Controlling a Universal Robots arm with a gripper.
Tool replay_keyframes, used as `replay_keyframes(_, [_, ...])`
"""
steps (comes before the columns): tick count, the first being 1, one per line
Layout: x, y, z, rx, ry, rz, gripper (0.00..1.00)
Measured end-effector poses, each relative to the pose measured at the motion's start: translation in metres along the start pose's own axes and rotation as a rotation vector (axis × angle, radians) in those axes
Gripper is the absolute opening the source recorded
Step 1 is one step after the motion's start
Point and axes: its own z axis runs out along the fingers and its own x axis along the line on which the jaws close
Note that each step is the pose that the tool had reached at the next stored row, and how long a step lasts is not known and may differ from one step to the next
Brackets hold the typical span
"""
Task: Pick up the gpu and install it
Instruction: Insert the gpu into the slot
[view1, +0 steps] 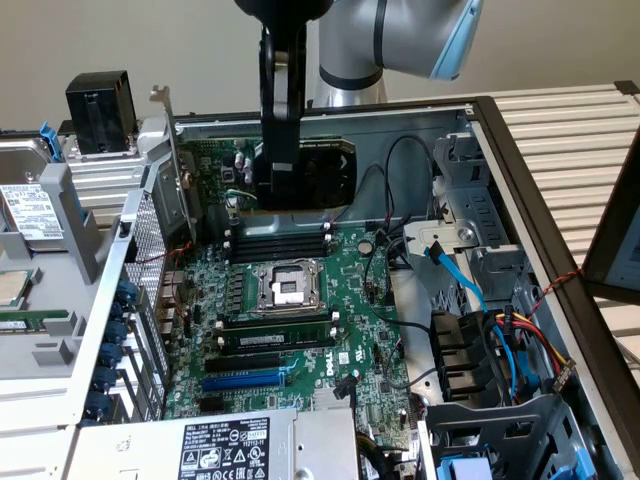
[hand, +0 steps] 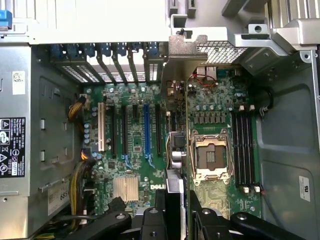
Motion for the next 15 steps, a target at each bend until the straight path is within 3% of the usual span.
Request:
replay_keyframes(2, [-0.0005, 0.0002, 0.0003, 0.0002, 0.0014, -0.001, 0.27])
replay_keyframes(6, [-0.0014, 0.0008, 0.0023, 0.0007, 0.0135, -0.015, 0.27])
replay_keyframes(11, [-0.0015, 0.0031, 0.0067, 0.0058, 0.0157, -0.036, 0.27])
replay_keyframes(15, [-0.0012, 0.0059, 0.0086, 0.0055, 0.0166, -0.049, 0.27])
